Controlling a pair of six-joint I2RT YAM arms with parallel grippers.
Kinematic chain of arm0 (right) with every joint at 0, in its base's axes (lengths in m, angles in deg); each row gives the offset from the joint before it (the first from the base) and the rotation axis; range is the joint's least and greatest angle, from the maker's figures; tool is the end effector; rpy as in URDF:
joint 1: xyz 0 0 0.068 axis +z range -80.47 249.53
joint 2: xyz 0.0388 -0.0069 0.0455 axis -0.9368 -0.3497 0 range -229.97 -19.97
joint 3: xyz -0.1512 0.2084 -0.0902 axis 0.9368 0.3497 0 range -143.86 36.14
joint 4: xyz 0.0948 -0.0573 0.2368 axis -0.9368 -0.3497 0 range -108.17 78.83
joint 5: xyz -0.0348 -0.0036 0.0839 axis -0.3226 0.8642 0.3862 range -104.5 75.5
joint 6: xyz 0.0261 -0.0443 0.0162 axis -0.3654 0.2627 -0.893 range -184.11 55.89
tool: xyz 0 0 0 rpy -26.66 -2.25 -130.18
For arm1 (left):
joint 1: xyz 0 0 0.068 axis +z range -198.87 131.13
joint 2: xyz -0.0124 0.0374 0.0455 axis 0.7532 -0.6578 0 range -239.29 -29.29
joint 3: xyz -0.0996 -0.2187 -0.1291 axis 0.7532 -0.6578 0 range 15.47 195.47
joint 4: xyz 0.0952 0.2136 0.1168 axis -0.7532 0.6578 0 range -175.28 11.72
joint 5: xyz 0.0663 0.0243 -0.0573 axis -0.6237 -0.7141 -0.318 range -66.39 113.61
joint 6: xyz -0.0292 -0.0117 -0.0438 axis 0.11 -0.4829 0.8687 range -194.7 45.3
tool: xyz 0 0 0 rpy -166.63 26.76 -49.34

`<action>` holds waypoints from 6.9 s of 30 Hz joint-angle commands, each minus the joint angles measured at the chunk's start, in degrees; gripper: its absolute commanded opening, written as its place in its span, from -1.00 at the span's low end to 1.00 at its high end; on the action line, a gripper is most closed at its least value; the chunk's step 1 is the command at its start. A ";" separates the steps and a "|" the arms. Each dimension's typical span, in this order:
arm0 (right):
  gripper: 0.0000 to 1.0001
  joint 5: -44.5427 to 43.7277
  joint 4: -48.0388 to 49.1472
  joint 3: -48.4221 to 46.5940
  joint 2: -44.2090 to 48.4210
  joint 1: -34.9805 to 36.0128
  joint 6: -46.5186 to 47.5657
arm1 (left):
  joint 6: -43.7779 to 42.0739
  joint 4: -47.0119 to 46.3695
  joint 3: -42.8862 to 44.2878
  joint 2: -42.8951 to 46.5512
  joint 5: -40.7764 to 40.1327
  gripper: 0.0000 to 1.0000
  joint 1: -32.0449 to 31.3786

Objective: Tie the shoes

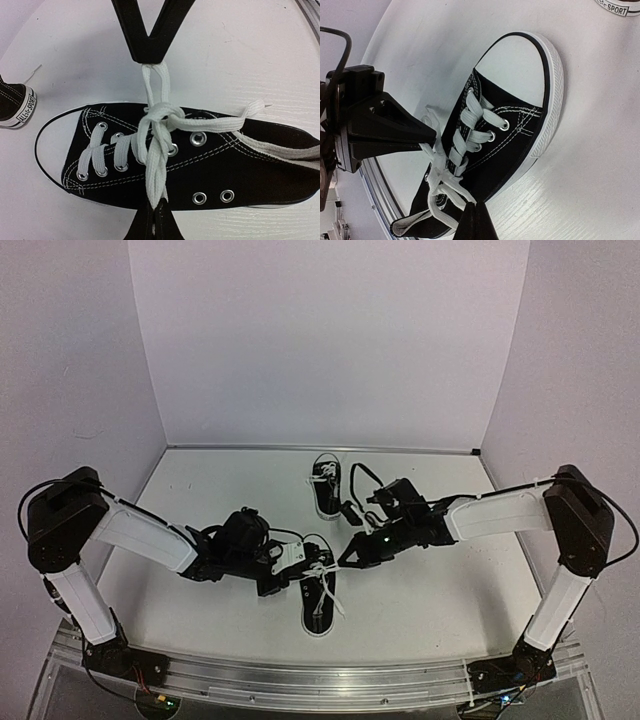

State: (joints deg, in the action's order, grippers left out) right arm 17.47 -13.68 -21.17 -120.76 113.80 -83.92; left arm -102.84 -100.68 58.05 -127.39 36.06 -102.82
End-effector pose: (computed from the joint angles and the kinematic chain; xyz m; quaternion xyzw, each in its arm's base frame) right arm 0.2452 0.2655 0.1729 -0.2897 0.8492 0.4076 0.1699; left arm 0.1871 -0.2702 0.1368 0.6265 0.6497 -0.1895 0.3867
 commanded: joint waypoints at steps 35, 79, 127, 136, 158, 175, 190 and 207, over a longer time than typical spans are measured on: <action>-1.00 -9.35 -3.29 10.28 8.17 -4.98 -0.91 | 0.26 1.10 -1.76 3.51 -3.98 -1.00 2.29; -0.21 7.87 5.30 4.40 0.11 -5.33 0.60 | -10.68 10.01 7.07 3.71 -3.11 -0.26 -0.67; -0.03 13.91 10.24 4.80 -0.90 -4.35 -1.31 | 1.92 19.07 0.92 15.30 -13.58 -1.00 2.36; -0.04 16.45 11.92 2.45 -4.37 -3.24 -2.31 | -1.57 23.86 0.08 15.21 0.09 -1.00 0.74; -0.06 18.69 13.32 -0.37 -6.88 -3.05 -4.06 | -7.16 34.73 6.87 5.38 -3.41 -0.97 -3.89; -0.37 20.15 13.39 -2.56 -9.98 -3.12 -6.52 | -8.28 35.23 7.50 4.44 -7.39 -0.95 -4.27; -1.00 16.81 8.67 -1.50 -5.88 -3.14 -3.12 | -6.33 31.09 6.18 6.82 -10.05 -0.67 -4.11; -1.00 8.75 2.52 -1.56 -1.11 -3.13 1.21 | -7.42 12.66 1.37 12.56 -5.87 -0.12 1.40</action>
State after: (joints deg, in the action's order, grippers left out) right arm 28.62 -9.86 -22.67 -124.45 110.48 -84.61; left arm -108.19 -84.61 56.98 -111.84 27.09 -101.42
